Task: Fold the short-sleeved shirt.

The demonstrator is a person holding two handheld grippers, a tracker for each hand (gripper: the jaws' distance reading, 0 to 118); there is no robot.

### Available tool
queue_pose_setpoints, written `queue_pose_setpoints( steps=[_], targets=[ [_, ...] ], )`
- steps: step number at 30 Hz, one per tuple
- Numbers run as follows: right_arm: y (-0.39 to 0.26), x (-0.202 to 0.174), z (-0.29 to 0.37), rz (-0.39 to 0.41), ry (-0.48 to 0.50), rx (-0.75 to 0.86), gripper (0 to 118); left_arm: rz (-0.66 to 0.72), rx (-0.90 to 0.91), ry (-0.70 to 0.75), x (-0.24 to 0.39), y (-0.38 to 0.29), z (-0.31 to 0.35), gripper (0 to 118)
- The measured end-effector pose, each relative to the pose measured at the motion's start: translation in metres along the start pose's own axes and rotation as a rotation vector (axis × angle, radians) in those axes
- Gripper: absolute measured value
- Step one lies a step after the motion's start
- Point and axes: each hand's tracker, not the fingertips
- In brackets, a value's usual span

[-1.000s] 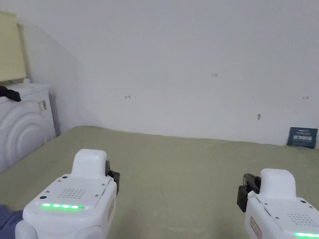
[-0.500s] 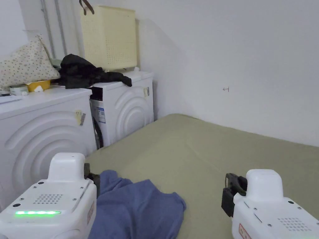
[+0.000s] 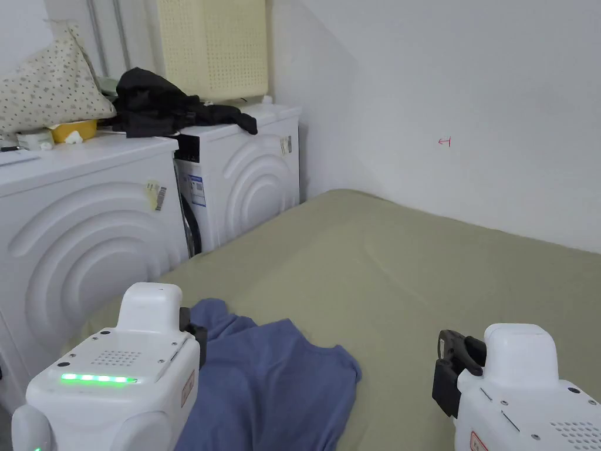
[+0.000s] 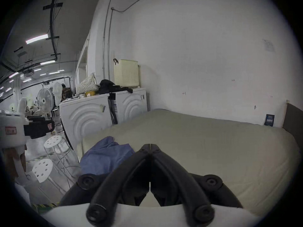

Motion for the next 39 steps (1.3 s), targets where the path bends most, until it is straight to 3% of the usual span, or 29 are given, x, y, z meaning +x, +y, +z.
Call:
queue_pose_setpoints(
  steps=[5,8,14,15,16,17,18,19,23,24,25,28,30,31,32,39],
  targets=[
    [-0.019,0.009,-0.013,0.004,-0.01,-0.063,1,0.016,-0.183,-0.093,0.02,-0.024,-0.075,0],
    [-0.036,0.017,-0.018,0.005,-0.015,-0.118,1,-0.058,-0.288,-0.123,0.04,-0.045,-0.12,0],
    [-0.069,0.039,-0.03,-0.02,-0.062,-0.224,1,-0.022,-0.55,-0.231,0.063,-0.072,-0.2,3],
    [-0.074,0.043,-0.032,-0.025,-0.067,-0.238,1,-0.048,-0.569,-0.23,0.066,-0.075,-0.205,15],
    [-0.078,0.047,-0.033,-0.03,-0.07,-0.248,1,-0.059,-0.59,-0.24,0.065,-0.079,-0.216,44],
    [-0.082,0.051,-0.034,-0.035,-0.079,-0.259,1,-0.071,-0.618,-0.248,0.066,-0.083,-0.222,100],
    [-0.085,0.054,-0.035,-0.045,-0.089,-0.266,1,-0.082,-0.651,-0.263,0.066,-0.088,-0.227,118],
    [-0.086,0.057,-0.037,-0.058,-0.093,-0.275,1,-0.091,-0.649,-0.263,0.068,-0.096,-0.227,113],
    [-0.092,0.064,-0.036,-0.068,-0.104,-0.289,1,-0.109,-0.692,-0.254,0.076,-0.133,-0.271,112],
    [-0.093,0.065,-0.035,-0.064,-0.111,-0.294,1,-0.109,-0.707,-0.259,0.089,-0.107,-0.224,112],
    [-0.093,0.066,-0.031,-0.063,-0.114,-0.297,1,-0.114,-0.738,-0.265,0.094,-0.11,-0.223,109],
    [-0.091,0.072,-0.022,-0.056,-0.129,-0.299,1,-0.11,-0.746,-0.271,0.092,-0.126,-0.24,94],
    [-0.086,0.076,-0.011,-0.05,-0.145,-0.299,1,-0.126,-0.722,-0.29,0.093,-0.114,-0.23,42],
    [-0.085,0.08,-0.006,-0.049,-0.154,-0.297,1,-0.11,-0.697,-0.299,0.095,-0.109,-0.223,6],
    [-0.084,0.085,0.001,-0.052,-0.163,-0.292,1,-0.136,-0.671,-0.258,0.091,-0.106,-0.222,0],
    [-0.073,0.12,0.056,-0.091,-0.312,-0.254,1,-0.145,-0.621,-0.26,0.092,-0.077,-0.208,0]
  ],
)
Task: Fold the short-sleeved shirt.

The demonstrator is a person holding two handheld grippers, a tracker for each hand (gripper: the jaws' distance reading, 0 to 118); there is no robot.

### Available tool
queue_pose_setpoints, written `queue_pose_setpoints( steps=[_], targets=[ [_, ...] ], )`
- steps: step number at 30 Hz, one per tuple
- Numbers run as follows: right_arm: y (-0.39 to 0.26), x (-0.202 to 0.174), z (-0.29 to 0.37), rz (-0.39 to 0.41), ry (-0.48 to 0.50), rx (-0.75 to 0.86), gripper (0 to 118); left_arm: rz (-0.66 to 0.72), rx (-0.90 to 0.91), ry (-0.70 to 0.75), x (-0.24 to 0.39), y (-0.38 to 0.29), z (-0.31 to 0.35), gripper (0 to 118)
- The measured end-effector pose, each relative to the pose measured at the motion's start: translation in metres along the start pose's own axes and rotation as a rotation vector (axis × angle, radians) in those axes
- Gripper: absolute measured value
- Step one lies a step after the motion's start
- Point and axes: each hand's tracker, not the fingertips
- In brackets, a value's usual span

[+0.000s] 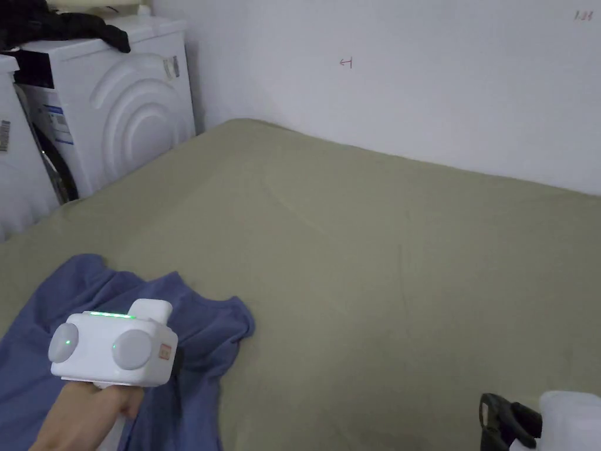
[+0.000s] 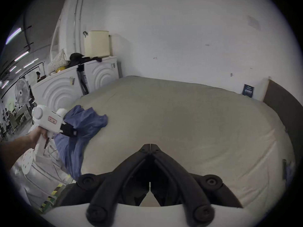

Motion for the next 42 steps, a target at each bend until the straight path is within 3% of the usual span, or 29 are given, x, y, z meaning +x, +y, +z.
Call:
queue_pose_setpoints(
  steps=[6,10,13,15,20,23,26,32,38,39,40,41,42],
  targets=[
    [-0.001,0.047,0.036,-0.052,-0.119,0.033,1,-0.085,0.084,-0.035,0.058,0.036,0.037,0],
    [0.0,0.072,0.058,-0.062,-0.183,0.06,1,-0.182,0.144,-0.138,0.129,0.068,0.059,0],
    [0.0,0.095,0.071,-0.09,-0.223,0.082,1,-0.263,0.191,-0.234,0.2,0.087,0.077,0],
    [-0.003,0.113,0.078,-0.167,-0.243,0.101,1,-0.33,0.209,-0.299,0.255,0.097,0.088,0],
    [-0.009,0.147,0.085,-0.128,-0.354,0.083,1,-0.472,0.223,-0.457,0.387,0.099,0.102,0],
    [-0.015,0.17,0.089,-0.193,-0.348,0.047,1,-0.559,0.225,-0.546,0.461,0.087,0.106,0],
    [-0.023,0.189,0.087,-0.193,-0.396,0.012,1,-0.579,0.202,-0.664,0.521,0.077,0.112,0],
    [-0.036,0.219,0.079,-0.237,-0.441,-0.019,1,-0.731,0.076,-0.575,0.596,0.033,0.049,0],
    [-0.045,0.228,0.07,-0.264,-0.444,-0.049,1,-0.696,-0.006,-0.545,0.585,0.014,0.007,2],
    [-0.045,0.227,0.069,-0.264,-0.444,-0.054,1,-0.69,0.024,-0.533,0.577,0.016,0.011,9],
    [-0.044,0.226,0.069,-0.265,-0.444,-0.054,1,-0.674,0.062,-0.536,0.568,0.018,0.017,31],
    [-0.043,0.224,0.07,-0.269,-0.44,-0.046,1,-0.626,0.129,-0.513,0.556,0.023,0.028,86],
    [-0.041,0.22,0.072,-0.273,-0.437,-0.036,1,-0.611,0.164,-0.513,0.542,0.025,0.038,116]
  ],
)
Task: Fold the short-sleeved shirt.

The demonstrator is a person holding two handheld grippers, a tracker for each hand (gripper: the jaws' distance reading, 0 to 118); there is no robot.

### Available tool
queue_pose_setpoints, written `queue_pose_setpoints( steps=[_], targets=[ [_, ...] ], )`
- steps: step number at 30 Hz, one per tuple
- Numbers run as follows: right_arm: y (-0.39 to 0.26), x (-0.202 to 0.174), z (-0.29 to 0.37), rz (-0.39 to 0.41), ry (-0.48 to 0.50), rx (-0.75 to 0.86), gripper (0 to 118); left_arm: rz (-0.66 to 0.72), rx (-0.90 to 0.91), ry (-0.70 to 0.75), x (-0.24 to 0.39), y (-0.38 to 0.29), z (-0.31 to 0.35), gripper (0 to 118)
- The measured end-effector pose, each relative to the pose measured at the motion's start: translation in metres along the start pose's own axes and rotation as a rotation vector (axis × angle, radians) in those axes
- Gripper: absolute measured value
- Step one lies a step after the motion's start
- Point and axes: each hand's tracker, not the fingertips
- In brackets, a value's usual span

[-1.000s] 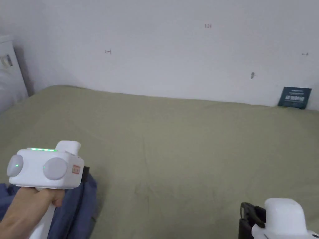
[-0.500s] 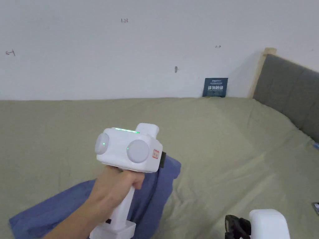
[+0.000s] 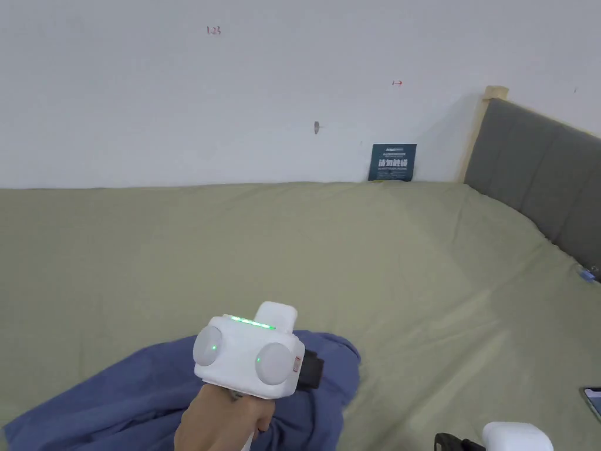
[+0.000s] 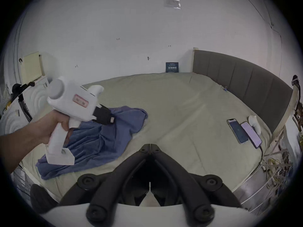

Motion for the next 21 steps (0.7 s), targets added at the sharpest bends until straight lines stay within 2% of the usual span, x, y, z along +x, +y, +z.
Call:
queue_pose_setpoints(
  steps=[4,7,9,11,12,13,14,16,17,21],
  targets=[
    [0.004,-0.014,0.017,0.008,0.023,0.04,1,0.022,0.153,0.092,-0.031,-0.015,0.093,118],
    [0.009,-0.028,0.033,0.014,0.059,0.079,1,0.116,0.26,0.098,-0.054,-0.037,0.162,118],
    [0.011,-0.037,0.047,0.014,0.083,0.125,1,0.191,0.361,0.117,-0.07,-0.061,0.219,111],
    [0.014,-0.046,0.059,0.022,0.105,0.163,1,0.197,0.454,0.182,-0.081,-0.088,0.267,90],
    [0.015,-0.049,0.066,0.028,0.114,0.191,1,0.18,0.491,0.216,-0.085,-0.1,0.286,85],
    [0.015,-0.053,0.073,0.032,0.118,0.208,1,0.156,0.531,0.254,-0.09,-0.115,0.304,85],
    [0.014,-0.057,0.08,0.035,0.13,0.236,1,0.141,0.556,0.306,-0.093,-0.132,0.321,62],
    [0.009,-0.062,0.09,0.056,0.128,0.283,1,0.171,0.611,0.406,-0.095,-0.16,0.345,0],
    [0.007,-0.065,0.095,0.068,0.122,0.291,1,0.186,0.657,0.437,-0.097,-0.175,0.358,0],
    [0.001,-0.071,0.107,0.068,0.131,0.317,1,0.262,0.657,0.491,-0.1,-0.208,0.387,0]
  ],
)
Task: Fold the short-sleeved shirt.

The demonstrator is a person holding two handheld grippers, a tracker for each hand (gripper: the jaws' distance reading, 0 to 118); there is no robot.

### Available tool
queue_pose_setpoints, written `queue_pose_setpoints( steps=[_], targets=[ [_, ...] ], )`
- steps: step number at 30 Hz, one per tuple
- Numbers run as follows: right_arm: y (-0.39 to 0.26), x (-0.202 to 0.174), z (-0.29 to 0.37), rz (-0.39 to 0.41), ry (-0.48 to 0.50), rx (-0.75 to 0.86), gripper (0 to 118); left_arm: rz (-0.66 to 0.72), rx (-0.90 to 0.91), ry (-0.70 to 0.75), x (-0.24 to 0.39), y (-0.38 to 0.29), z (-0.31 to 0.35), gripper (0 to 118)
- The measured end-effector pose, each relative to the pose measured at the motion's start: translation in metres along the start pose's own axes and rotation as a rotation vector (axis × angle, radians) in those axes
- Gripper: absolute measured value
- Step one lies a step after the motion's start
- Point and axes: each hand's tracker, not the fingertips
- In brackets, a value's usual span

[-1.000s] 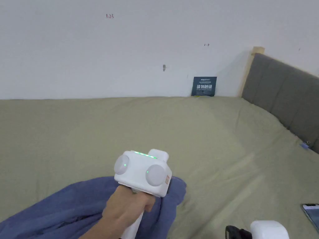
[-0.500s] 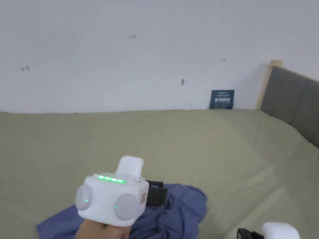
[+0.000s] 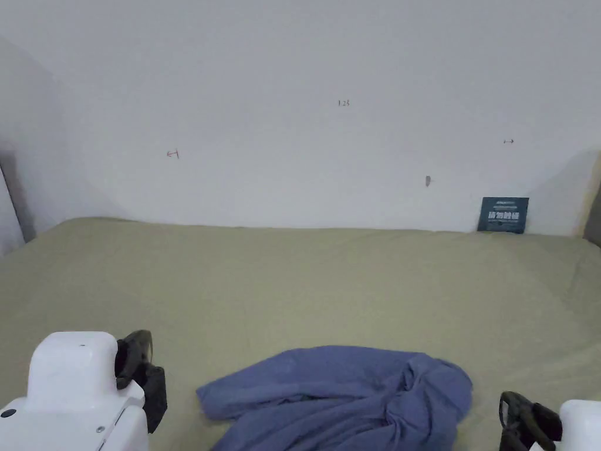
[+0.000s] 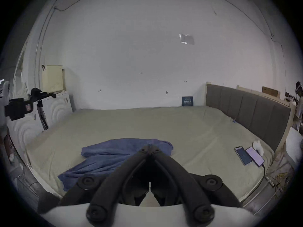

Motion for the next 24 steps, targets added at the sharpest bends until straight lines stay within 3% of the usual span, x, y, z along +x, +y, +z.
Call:
queue_pose_setpoints(
  steps=[7,14,17,22,23,24],
  targets=[
    [0.002,-0.008,0.003,0.014,0.003,-0.008,1,0.022,-0.008,0.044,-0.017,-0.005,0.007,0],
    [0.002,-0.013,-0.003,0.019,0.009,-0.019,1,-0.002,-0.115,-0.035,-0.025,-0.008,-0.019,0],
    [-0.003,-0.015,-0.009,0.015,0.02,-0.044,1,-0.097,-0.276,-0.026,-0.03,-0.029,-0.055,0],
    [-0.014,-0.021,-0.021,0.03,0.028,-0.092,1,-0.045,-0.625,-0.109,-0.047,-0.092,-0.126,0],
    [-0.017,-0.022,-0.025,0.034,0.031,-0.102,1,-0.086,-0.667,-0.093,-0.047,-0.105,-0.139,2],
    [-0.019,-0.023,-0.029,0.038,0.032,-0.113,1,-0.099,-0.692,-0.069,-0.045,-0.116,-0.149,21]
  ],
)
